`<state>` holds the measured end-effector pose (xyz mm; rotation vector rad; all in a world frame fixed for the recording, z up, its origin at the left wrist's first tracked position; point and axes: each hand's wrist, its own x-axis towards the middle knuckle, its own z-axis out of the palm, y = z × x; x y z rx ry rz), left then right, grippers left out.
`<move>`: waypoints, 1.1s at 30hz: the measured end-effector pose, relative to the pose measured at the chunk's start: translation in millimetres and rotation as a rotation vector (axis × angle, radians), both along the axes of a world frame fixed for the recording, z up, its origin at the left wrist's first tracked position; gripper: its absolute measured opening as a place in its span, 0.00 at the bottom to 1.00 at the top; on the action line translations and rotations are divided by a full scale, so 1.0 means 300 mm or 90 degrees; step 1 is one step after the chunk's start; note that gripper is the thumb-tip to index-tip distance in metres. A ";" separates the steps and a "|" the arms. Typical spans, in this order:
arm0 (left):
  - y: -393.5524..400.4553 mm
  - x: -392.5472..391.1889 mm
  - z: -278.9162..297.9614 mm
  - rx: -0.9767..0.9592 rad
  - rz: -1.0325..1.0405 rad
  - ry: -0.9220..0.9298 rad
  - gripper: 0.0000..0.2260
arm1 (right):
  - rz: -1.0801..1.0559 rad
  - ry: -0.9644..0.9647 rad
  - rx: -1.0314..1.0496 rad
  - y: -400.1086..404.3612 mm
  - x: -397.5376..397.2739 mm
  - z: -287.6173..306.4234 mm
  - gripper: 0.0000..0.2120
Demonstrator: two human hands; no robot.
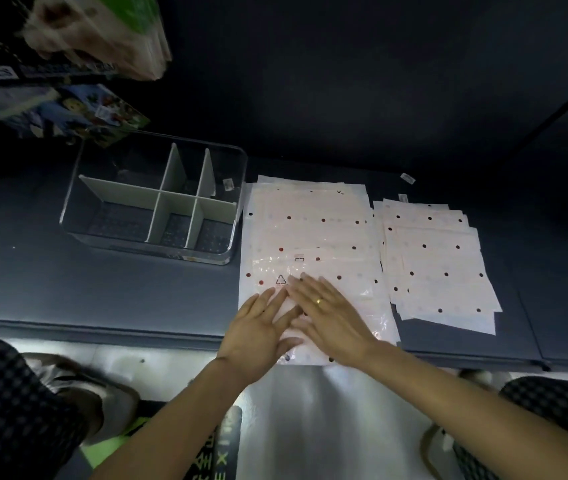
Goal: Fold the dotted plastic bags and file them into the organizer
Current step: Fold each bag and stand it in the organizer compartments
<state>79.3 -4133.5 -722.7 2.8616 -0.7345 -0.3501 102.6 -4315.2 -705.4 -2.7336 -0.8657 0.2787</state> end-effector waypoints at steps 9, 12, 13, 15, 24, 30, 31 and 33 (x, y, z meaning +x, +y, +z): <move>0.063 0.021 0.009 -0.002 -0.038 0.015 0.26 | -0.076 -0.027 -0.196 -0.284 -0.108 0.002 0.35; 0.081 0.024 0.013 -0.032 -0.029 0.028 0.25 | -0.121 -0.043 -0.176 -0.321 -0.116 0.045 0.36; 0.082 0.027 0.014 -0.040 -0.024 0.033 0.24 | -0.132 -0.064 -0.153 -0.314 -0.109 0.052 0.35; 0.078 0.033 0.017 -0.056 -0.011 0.047 0.23 | -0.171 -0.096 -0.076 -0.285 -0.083 0.067 0.27; 0.066 0.069 0.038 -0.097 0.026 0.084 0.18 | -0.109 -0.127 0.003 -0.208 0.022 0.054 0.04; 0.058 0.082 0.046 -0.168 0.056 0.076 0.17 | -0.046 -0.228 -0.023 -0.207 0.041 0.041 0.08; 0.062 0.086 0.048 -0.187 0.058 0.074 0.18 | -0.041 -0.227 -0.024 -0.209 0.045 0.039 0.07; 0.079 0.097 0.054 -0.218 0.061 0.077 0.23 | -0.032 -0.202 -0.012 -0.214 0.049 0.044 0.06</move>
